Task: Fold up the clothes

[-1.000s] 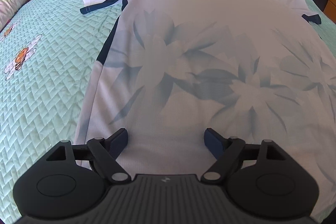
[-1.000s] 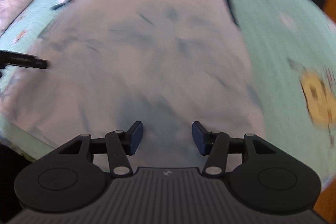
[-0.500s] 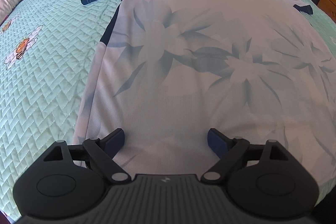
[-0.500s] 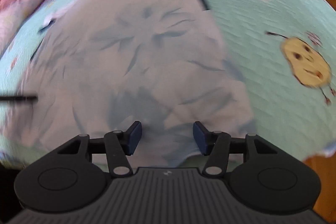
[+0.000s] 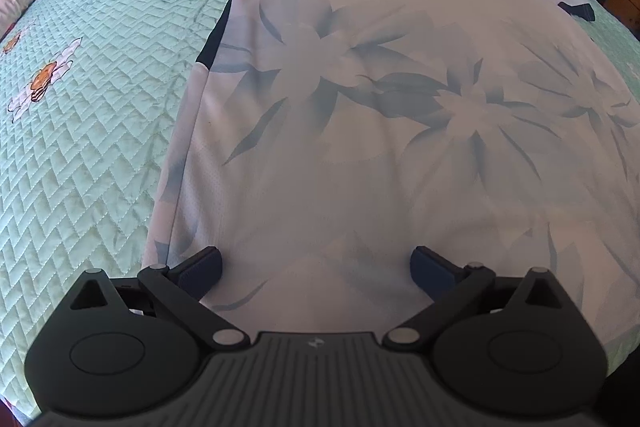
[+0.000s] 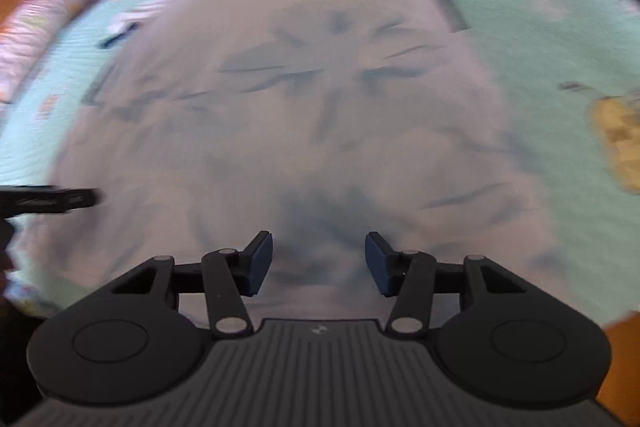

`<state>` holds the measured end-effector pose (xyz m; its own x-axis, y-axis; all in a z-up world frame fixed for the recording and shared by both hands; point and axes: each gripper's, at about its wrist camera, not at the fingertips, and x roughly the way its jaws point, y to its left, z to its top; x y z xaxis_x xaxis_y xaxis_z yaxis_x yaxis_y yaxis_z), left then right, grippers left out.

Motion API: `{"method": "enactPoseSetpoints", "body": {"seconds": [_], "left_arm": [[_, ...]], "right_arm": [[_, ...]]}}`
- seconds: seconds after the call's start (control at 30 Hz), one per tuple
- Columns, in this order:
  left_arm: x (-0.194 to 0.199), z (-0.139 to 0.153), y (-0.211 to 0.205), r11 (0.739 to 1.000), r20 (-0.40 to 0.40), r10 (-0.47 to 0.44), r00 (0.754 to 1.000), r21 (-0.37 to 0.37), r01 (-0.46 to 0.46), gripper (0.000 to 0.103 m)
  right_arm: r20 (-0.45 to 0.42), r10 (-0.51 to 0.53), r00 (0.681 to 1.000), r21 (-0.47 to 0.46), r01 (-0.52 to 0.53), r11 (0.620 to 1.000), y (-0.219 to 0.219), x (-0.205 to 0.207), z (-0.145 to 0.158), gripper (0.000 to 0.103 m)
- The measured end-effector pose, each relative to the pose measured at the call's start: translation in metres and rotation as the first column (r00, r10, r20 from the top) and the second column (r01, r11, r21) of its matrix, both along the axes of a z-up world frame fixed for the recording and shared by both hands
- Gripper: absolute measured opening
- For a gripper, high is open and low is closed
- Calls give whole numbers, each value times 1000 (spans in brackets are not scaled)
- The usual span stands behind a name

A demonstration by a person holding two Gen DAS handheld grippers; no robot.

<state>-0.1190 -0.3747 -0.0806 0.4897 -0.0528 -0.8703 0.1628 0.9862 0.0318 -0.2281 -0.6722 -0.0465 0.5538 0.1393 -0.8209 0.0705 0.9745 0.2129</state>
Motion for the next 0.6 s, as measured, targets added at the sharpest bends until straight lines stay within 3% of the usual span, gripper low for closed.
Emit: {"method": "enactPoseSetpoints", "body": {"seconds": [0.13, 0.17, 0.27, 0.3, 0.4, 0.53, 0.6], "left_arm": [[1, 0, 1, 1000, 0, -3, 1000, 3, 3, 103], [1, 0, 2, 1000, 0, -5, 1000, 1, 5, 103], [1, 0, 4, 1000, -2, -11, 1000, -5, 11, 103], [1, 0, 5, 1000, -2, -13, 1000, -7, 13, 103], [0, 3, 3, 1000, 6, -16, 1000, 6, 16, 103], [-19, 25, -25, 993, 114, -112, 987, 42, 107, 96], [-30, 37, -45, 979, 139, -193, 971, -37, 200, 97]], "right_arm": [[77, 12, 997, -9, -11, 1000, 11, 1, 18, 55], [88, 39, 995, 30, -42, 999, 17, 3, 18, 57], [23, 130, 991, 83, -132, 988, 36, 15, -1, 58], [-28, 119, 992, 66, -117, 991, 39, 19, -10, 58], [-32, 85, 996, 20, -84, 996, 37, 15, -7, 57], [51, 44, 998, -52, -41, 998, 30, 14, 13, 59], [81, -29, 996, 44, 25, 999, 15, 11, 19, 60]]}}
